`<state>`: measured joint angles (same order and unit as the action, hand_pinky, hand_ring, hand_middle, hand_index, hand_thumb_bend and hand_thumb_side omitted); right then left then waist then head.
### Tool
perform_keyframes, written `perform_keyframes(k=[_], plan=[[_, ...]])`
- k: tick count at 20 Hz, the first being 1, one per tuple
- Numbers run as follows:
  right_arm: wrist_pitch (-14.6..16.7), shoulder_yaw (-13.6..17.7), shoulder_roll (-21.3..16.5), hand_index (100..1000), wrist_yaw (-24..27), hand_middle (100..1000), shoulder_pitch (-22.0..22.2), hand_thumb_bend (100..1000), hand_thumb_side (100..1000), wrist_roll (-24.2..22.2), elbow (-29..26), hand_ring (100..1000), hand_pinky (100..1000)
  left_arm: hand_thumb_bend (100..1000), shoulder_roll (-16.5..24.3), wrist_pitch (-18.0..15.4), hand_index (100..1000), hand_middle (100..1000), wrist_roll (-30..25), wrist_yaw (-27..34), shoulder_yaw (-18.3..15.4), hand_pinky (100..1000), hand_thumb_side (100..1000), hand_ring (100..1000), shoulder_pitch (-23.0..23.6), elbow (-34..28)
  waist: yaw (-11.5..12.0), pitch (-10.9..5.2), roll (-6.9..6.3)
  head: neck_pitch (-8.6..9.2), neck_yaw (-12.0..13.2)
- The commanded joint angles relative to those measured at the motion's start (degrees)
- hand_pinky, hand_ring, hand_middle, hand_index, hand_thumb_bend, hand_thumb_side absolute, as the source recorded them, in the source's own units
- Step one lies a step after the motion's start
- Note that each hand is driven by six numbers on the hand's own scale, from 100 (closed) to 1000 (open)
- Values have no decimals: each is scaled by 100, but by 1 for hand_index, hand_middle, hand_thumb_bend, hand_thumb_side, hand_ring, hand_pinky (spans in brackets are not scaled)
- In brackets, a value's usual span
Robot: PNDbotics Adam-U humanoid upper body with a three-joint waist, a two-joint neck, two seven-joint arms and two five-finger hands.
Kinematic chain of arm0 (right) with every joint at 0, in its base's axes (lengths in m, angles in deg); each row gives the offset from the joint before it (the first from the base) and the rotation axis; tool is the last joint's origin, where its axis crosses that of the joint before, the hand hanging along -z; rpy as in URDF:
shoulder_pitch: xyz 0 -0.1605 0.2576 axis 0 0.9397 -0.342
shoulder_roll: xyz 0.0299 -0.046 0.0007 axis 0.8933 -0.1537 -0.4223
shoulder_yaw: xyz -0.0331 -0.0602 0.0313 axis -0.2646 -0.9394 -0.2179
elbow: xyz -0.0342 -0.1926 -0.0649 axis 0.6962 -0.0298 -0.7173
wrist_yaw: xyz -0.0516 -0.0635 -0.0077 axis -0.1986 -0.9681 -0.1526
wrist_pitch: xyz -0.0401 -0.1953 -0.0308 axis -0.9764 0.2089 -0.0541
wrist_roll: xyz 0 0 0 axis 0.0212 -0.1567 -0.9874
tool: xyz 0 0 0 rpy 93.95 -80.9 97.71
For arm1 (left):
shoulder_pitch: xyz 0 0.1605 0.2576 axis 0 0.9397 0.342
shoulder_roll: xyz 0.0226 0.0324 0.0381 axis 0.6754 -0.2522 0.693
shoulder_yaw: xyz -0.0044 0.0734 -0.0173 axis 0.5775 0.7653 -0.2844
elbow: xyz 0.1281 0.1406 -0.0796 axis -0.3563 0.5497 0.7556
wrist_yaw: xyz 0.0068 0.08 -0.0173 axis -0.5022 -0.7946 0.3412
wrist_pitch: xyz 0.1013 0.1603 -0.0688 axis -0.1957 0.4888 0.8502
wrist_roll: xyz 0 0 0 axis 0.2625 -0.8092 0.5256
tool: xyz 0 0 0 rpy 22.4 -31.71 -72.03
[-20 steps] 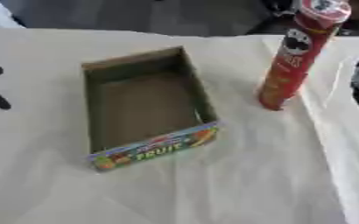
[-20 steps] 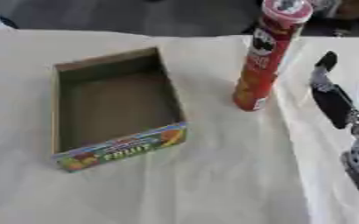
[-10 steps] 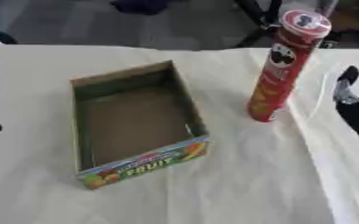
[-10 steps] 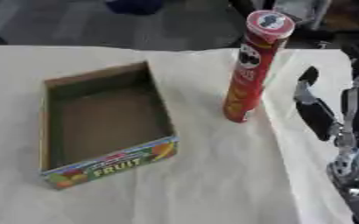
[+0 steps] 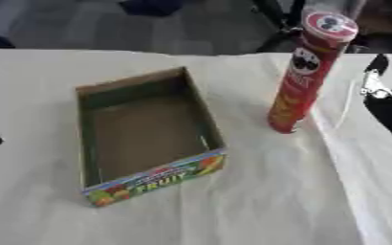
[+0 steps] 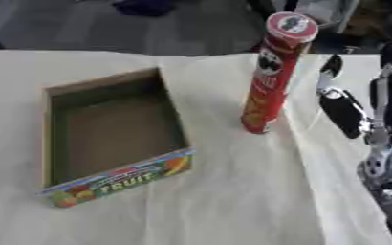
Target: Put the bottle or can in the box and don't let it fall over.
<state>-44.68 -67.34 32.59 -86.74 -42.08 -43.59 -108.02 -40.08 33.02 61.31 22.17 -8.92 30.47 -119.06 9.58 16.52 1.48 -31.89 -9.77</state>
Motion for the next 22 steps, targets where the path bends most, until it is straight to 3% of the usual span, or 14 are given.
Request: perform_keyframes(k=[1,10,14,22], plan=[[-36,32,-466,895,294,889,-238,100,667,-315,-101,790,558,100,77,15,830,791,-58,28,12,464,676,751,-38,-119,-5,-152,-11,-51,-28],[-159,-18,-1023,898,933,895,-848,100,675,-941,-101,801,570,100,41,47,829,792,-148,90,58,465,669,751,-28,-119,-20,-284,-11,-103,-57],[-265,-101,-1122,901,1122,898,-1186,100,677,-1216,-101,800,562,100,13,65,830,792,-175,121,77,465,668,751,-31,-119,-17,-332,-7,-25,-101],[-486,-407,-1022,908,1349,906,-1636,100,695,-1557,-101,795,546,100,-36,89,830,792,-209,168,104,464,666,751,-40,-119,11,-375,-18,101,-595]])
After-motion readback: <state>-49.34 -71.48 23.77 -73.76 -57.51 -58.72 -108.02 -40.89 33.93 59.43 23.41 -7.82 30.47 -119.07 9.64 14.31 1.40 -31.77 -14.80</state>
